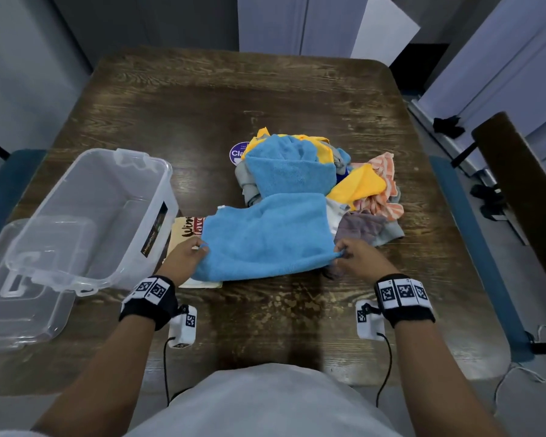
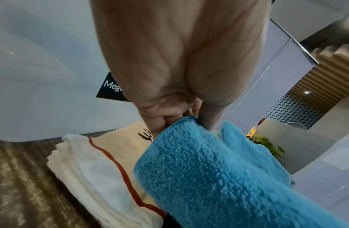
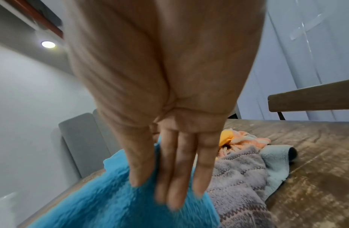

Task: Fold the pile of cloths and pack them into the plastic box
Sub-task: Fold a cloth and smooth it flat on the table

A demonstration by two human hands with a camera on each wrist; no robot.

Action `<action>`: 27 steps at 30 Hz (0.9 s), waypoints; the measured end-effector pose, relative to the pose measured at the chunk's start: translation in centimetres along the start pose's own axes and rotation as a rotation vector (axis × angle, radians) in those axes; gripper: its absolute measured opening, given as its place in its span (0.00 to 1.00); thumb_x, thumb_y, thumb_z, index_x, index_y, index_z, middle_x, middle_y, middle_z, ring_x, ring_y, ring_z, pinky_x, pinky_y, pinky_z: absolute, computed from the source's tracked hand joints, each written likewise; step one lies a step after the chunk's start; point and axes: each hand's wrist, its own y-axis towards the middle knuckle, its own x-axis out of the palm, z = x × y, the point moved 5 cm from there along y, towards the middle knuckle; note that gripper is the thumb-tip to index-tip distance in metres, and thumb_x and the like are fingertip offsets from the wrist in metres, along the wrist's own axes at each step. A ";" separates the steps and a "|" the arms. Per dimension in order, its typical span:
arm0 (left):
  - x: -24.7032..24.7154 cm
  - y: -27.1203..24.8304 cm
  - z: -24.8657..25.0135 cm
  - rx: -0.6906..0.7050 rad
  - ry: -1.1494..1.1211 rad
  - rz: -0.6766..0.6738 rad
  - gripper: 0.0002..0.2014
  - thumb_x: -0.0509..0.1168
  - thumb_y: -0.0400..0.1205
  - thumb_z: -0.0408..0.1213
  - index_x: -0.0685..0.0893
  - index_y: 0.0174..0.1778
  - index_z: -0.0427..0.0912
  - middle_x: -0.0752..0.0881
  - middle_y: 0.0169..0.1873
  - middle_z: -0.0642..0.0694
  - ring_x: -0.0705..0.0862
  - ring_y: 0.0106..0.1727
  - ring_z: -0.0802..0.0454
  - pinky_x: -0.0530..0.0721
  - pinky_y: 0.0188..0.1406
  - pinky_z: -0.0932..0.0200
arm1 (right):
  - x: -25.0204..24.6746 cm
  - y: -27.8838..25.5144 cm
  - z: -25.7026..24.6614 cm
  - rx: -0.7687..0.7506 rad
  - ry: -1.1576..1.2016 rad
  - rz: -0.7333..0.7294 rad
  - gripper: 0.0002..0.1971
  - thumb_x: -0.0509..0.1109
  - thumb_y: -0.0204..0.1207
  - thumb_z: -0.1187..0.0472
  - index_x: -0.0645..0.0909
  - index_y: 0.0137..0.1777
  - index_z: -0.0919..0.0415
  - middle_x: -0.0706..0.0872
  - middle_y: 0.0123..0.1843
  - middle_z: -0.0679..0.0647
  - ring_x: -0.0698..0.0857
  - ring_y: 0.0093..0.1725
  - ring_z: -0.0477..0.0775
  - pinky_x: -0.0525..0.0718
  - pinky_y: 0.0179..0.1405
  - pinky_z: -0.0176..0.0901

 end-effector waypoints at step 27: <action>-0.1 16.2 0.5 -0.196 0.422 0.120 0.26 0.62 0.80 0.28 0.73 0.77 0.41 0.73 0.72 0.32 0.75 0.72 0.31 0.74 0.73 0.40 | -2.1 18.5 -2.1 0.065 -0.274 0.287 0.16 0.72 0.80 0.62 0.75 0.64 0.63 0.77 0.62 0.65 0.79 0.61 0.68 0.81 0.59 0.62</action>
